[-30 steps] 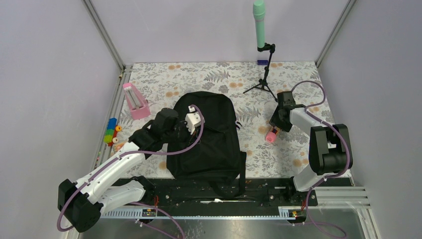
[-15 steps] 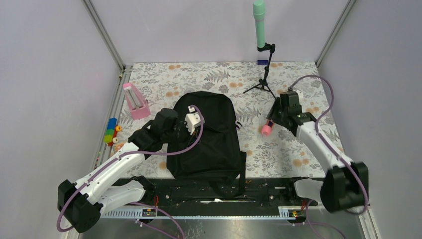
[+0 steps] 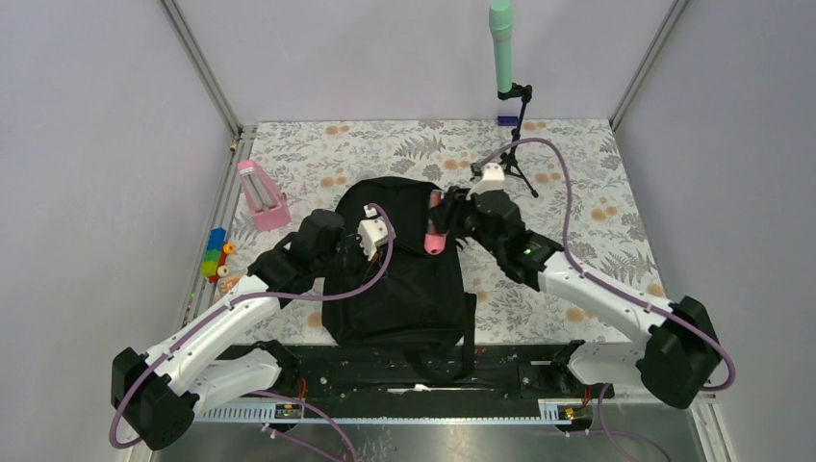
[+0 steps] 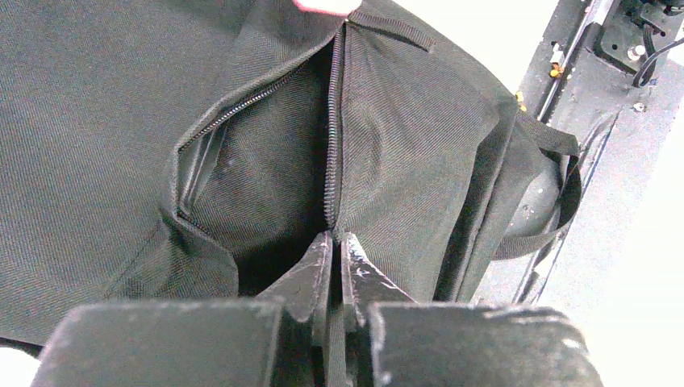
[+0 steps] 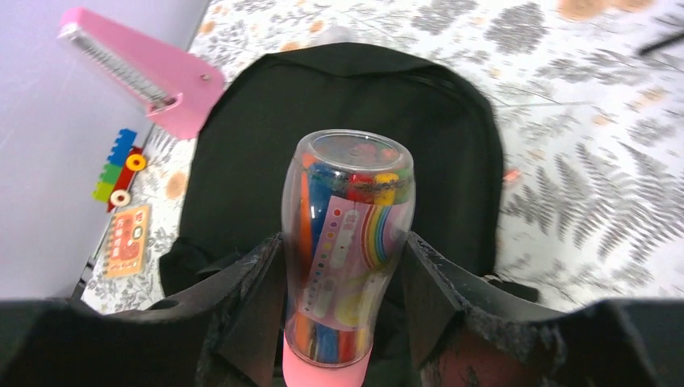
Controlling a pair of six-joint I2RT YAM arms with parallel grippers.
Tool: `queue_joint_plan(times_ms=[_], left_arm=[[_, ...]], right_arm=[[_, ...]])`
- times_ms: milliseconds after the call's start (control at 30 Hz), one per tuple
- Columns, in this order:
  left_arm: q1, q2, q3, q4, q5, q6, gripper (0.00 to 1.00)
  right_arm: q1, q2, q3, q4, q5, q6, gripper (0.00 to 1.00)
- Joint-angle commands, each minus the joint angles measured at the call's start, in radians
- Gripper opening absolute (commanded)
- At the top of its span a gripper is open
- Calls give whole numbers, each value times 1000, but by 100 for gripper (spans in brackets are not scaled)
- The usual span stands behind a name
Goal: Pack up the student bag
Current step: Pick up the stationery from the center of the board, then place the stationery in the student bag.
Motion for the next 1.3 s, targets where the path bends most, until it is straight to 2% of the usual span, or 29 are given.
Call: queue_joint_plan(times_ms=[0,233,400,600,767,967,1267], left_arm=[[-11,-28,31,1,17,7,0],[-11,-19,33,1,21,8,0],[-11,-23,34,-4,18,7,0],[-11,-27,34,-4,-1,9,0],[-11,-28,34,-5,-8,9,0],[-11,-31,34,-5,-16,9,0],[-11,-34,32,-5,-21,9,0]], right_arm=[[69,59,75,275,51,-61,15],[123,147,113,390,8,-105,15],[149,204,128,388,-120,-165,15],[167,210,54,396,-272,-190,16],[167,202,56,289,-411,-239,16],[167,182,92,111,-475,-316,16],[153,265,229,-157,-575,-420,19]])
